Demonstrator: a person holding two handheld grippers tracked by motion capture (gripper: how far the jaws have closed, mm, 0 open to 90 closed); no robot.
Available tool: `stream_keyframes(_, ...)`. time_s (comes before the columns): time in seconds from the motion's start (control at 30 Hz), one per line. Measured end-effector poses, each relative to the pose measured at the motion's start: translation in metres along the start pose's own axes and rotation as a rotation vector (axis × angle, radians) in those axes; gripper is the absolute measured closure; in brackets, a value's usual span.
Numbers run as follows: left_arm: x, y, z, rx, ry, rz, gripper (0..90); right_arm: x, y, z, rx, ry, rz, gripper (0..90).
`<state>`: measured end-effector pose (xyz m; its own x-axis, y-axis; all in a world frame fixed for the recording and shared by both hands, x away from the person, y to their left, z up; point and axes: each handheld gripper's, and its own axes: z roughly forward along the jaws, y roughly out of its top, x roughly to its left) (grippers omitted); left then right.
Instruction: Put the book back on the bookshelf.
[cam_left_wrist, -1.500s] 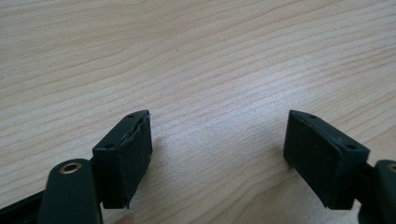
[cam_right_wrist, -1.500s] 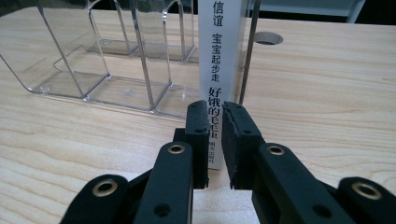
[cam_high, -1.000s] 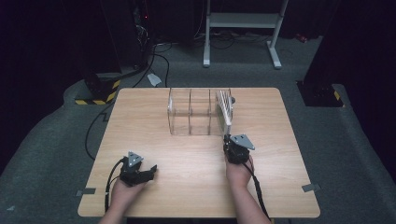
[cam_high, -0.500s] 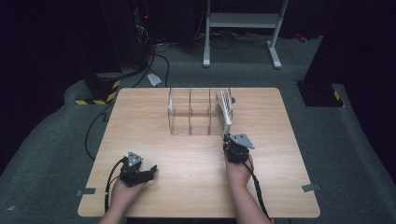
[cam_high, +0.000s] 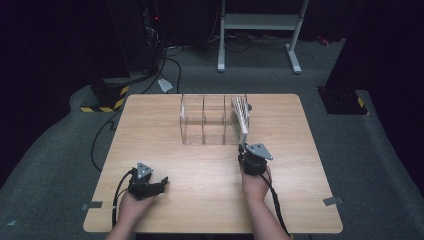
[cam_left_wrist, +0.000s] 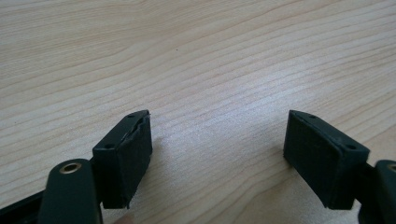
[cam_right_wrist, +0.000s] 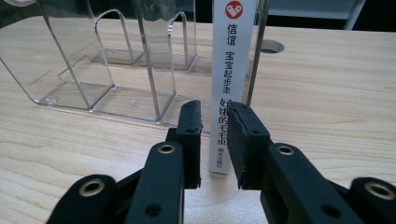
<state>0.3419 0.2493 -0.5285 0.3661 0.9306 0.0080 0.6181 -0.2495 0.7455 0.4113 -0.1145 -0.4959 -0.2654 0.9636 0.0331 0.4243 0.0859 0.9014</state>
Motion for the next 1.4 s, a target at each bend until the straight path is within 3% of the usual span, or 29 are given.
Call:
stream_keyframes(0.6, 0.000, 0.000, 0.000, 0.000, 0.001, -0.002, 23.4, -0.005, 0.003, -0.014, -0.002, 0.059, -0.013, 61.1)
stream_keyframes(0.87, 0.000, 0.000, 0.000, 0.000, 0.001, -0.001, 23.5, -0.013, 0.005, -0.025, -0.003, 0.105, -0.010, 45.5)
stream_keyframes(1.1, -0.001, 0.000, 0.000, 0.002, -0.001, -0.002, 22.7, -0.035, -0.001, -0.044, 0.011, 0.145, -0.013, 26.9)
stream_keyframes(1.23, 0.000, 0.000, 0.000, 0.007, 0.002, -0.002, 20.8, -0.053, -0.009, -0.054, 0.040, 0.120, -0.029, 16.9)
stream_keyframes(1.33, 0.000, 0.000, 0.000, 0.011, 0.002, -0.004, 20.0, -0.068, -0.019, -0.063, 0.055, 0.099, -0.052, 14.9)
stream_keyframes(1.4, 0.000, 0.000, 0.001, 0.015, 0.005, -0.008, 18.4, -0.077, -0.025, -0.067, 0.079, 0.091, -0.035, 13.6)
